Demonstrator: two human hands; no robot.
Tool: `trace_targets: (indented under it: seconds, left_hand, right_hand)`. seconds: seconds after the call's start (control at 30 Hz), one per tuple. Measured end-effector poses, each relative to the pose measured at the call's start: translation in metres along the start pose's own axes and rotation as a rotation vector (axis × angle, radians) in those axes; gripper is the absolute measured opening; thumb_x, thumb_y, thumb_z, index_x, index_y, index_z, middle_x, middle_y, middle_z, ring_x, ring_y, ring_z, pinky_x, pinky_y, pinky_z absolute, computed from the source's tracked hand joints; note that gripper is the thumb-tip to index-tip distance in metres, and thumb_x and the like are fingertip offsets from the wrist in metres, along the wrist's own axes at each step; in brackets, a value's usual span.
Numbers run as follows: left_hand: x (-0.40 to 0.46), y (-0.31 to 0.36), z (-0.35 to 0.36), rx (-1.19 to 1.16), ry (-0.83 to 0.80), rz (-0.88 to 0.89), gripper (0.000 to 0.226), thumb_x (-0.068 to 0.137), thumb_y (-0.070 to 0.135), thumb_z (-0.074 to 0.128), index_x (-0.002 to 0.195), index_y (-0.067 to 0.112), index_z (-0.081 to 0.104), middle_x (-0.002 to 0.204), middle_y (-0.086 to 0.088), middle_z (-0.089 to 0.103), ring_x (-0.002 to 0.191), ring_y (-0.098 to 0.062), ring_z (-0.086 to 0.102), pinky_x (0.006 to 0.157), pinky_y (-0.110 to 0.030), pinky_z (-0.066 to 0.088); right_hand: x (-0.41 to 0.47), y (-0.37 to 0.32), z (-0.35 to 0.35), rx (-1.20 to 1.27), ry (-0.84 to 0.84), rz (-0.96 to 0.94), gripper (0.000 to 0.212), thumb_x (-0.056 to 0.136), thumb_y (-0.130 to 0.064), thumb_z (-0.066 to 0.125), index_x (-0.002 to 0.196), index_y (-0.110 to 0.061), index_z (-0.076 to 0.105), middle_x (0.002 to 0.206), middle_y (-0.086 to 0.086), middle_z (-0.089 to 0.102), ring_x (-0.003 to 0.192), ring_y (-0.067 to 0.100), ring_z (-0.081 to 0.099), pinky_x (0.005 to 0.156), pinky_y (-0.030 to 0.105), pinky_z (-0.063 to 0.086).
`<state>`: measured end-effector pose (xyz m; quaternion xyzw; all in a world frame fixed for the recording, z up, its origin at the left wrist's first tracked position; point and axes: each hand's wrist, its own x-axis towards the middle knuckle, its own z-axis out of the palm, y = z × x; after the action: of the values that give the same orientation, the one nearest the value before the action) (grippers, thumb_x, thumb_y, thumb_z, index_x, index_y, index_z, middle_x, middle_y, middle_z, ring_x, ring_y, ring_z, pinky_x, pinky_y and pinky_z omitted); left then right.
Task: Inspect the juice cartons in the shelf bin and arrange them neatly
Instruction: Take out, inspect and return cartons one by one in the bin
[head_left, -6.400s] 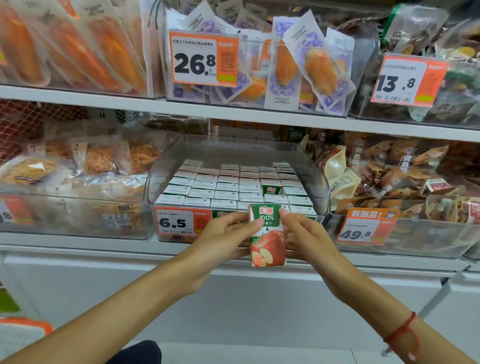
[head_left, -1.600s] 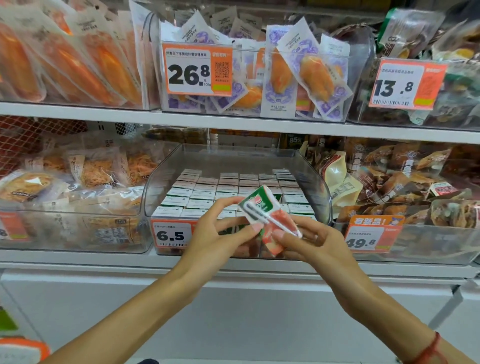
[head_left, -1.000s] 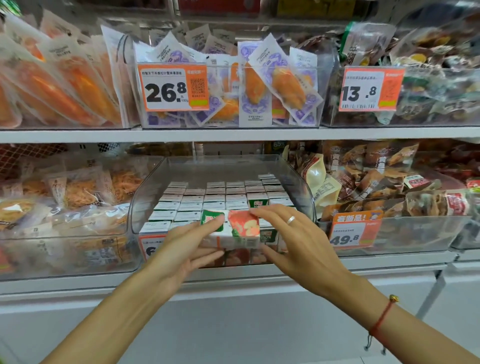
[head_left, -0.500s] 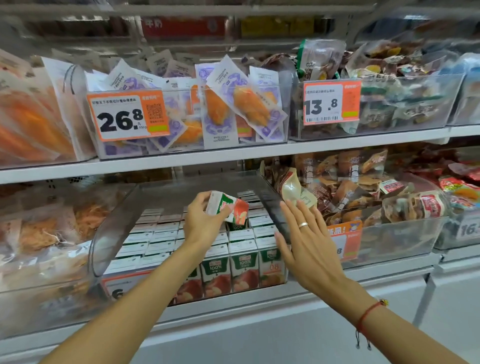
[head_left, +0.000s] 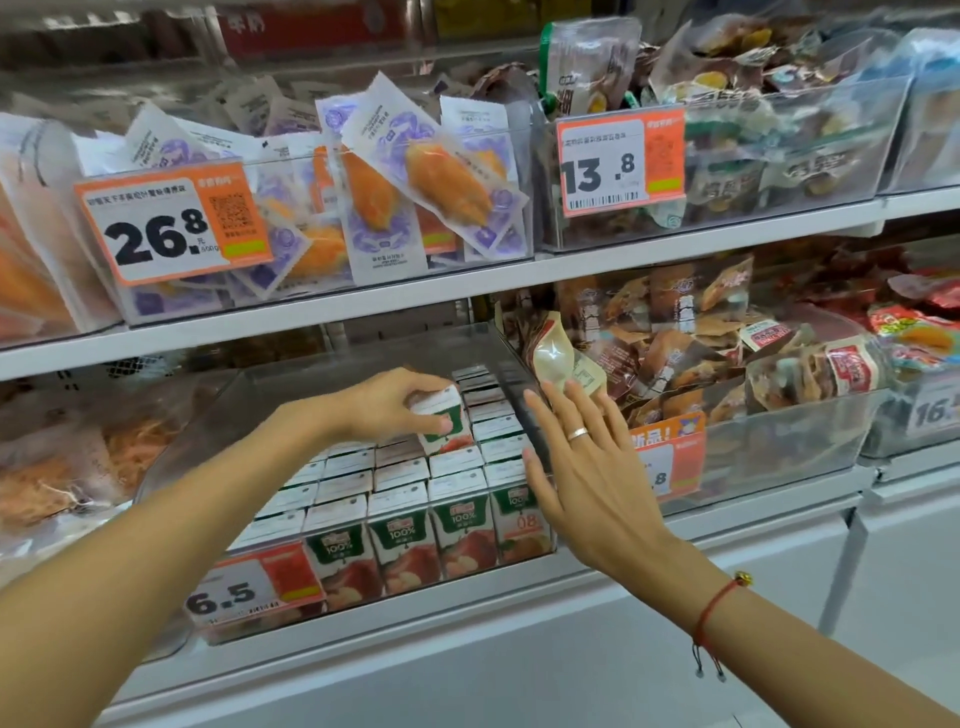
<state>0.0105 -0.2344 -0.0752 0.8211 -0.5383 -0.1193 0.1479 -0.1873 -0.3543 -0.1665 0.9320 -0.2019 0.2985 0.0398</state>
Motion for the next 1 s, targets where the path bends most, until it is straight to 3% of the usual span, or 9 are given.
trace_targets:
  seconds: [0.1, 0.33, 0.43, 0.53, 0.6, 0.67, 0.77, 0.87, 1.0]
  left_hand:
    - [0.016, -0.001, 0.012, 0.137, -0.117, -0.072, 0.06, 0.096, 0.037, 0.059, 0.149, 0.019, 0.037, 0.154, 0.001, 0.036, 0.134, -0.019, 0.042, 0.106, -0.026, 0.034]
    - [0.014, -0.018, 0.025, 0.1, 0.018, -0.033, 0.045, 0.092, 0.039, 0.063, 0.133, 0.021, 0.057, 0.136, 0.004, 0.055, 0.107, -0.011, 0.054, 0.087, -0.019, 0.043]
    - [0.012, -0.021, 0.03, 0.082, 0.044, -0.005, 0.039, 0.093, 0.039, 0.061, 0.129, 0.024, 0.063, 0.132, 0.009, 0.062, 0.102, -0.001, 0.055, 0.077, -0.006, 0.038]
    - [0.012, -0.024, 0.033, 0.05, 0.034, 0.002, 0.036, 0.095, 0.04, 0.059, 0.127, 0.025, 0.065, 0.133, 0.013, 0.06, 0.101, 0.007, 0.054, 0.077, -0.003, 0.037]
    - [0.012, -0.025, 0.03, 0.046, 0.029, 0.014, 0.033, 0.096, 0.042, 0.056, 0.123, 0.028, 0.067, 0.13, 0.015, 0.061, 0.089, 0.016, 0.055, 0.07, -0.001, 0.04]
    - [0.014, -0.025, 0.025, 0.119, 0.095, 0.016, 0.032, 0.095, 0.047, 0.054, 0.121, 0.032, 0.068, 0.125, 0.015, 0.063, 0.088, 0.009, 0.057, 0.075, -0.011, 0.044]
    - [0.023, -0.028, 0.019, 0.221, 0.137, -0.022, 0.035, 0.095, 0.047, 0.054, 0.127, 0.034, 0.061, 0.131, 0.012, 0.059, 0.107, -0.01, 0.057, 0.092, -0.032, 0.047]
    - [0.032, -0.036, 0.015, 0.239, -0.007, -0.069, 0.04, 0.095, 0.052, 0.052, 0.131, 0.035, 0.055, 0.135, 0.01, 0.052, 0.118, -0.014, 0.05, 0.098, -0.029, 0.041]
    - [0.045, -0.038, 0.005, 0.25, -0.099, -0.089, 0.044, 0.091, 0.055, 0.056, 0.13, 0.034, 0.054, 0.122, 0.009, 0.051, 0.106, -0.012, 0.05, 0.09, -0.024, 0.039]
  right_hand:
    - [-0.001, 0.0, 0.0, 0.012, 0.009, 0.001, 0.066, 0.097, -0.044, 0.012, 0.151, -0.013, 0.034, 0.156, 0.009, 0.034, 0.147, 0.026, 0.024, 0.121, 0.043, 0.011]
    - [-0.001, 0.002, 0.004, 0.014, 0.022, 0.003, 0.063, 0.098, -0.044, 0.014, 0.151, -0.015, 0.034, 0.156, 0.008, 0.033, 0.147, 0.024, 0.024, 0.122, 0.042, 0.01]
    - [-0.001, 0.001, 0.004, 0.004, 0.038, 0.012, 0.062, 0.098, -0.042, 0.019, 0.148, -0.013, 0.039, 0.153, 0.009, 0.039, 0.145, 0.026, 0.03, 0.12, 0.043, 0.015]
    - [-0.001, 0.001, 0.004, -0.001, 0.048, 0.012, 0.06, 0.098, -0.041, 0.022, 0.146, -0.012, 0.043, 0.15, 0.011, 0.043, 0.142, 0.027, 0.036, 0.119, 0.044, 0.021]
    - [-0.001, 0.001, 0.004, -0.005, 0.047, 0.01, 0.06, 0.098, -0.041, 0.022, 0.146, -0.012, 0.043, 0.151, 0.01, 0.043, 0.143, 0.027, 0.035, 0.119, 0.044, 0.02]
    - [-0.001, 0.001, 0.004, -0.006, 0.043, 0.011, 0.06, 0.098, -0.041, 0.021, 0.147, -0.013, 0.042, 0.152, 0.01, 0.041, 0.143, 0.026, 0.033, 0.12, 0.044, 0.019]
    - [-0.002, 0.002, 0.006, -0.005, 0.051, 0.008, 0.06, 0.098, -0.042, 0.022, 0.146, -0.013, 0.042, 0.152, 0.009, 0.042, 0.143, 0.026, 0.033, 0.12, 0.041, 0.015]
    - [-0.003, 0.001, 0.005, -0.008, 0.084, 0.001, 0.057, 0.096, -0.04, 0.028, 0.142, -0.011, 0.049, 0.147, 0.011, 0.048, 0.139, 0.027, 0.04, 0.115, 0.041, 0.017]
    - [-0.001, 0.002, 0.005, -0.005, 0.115, -0.01, 0.056, 0.096, -0.039, 0.03, 0.14, -0.011, 0.051, 0.144, 0.011, 0.05, 0.137, 0.028, 0.044, 0.113, 0.042, 0.02]
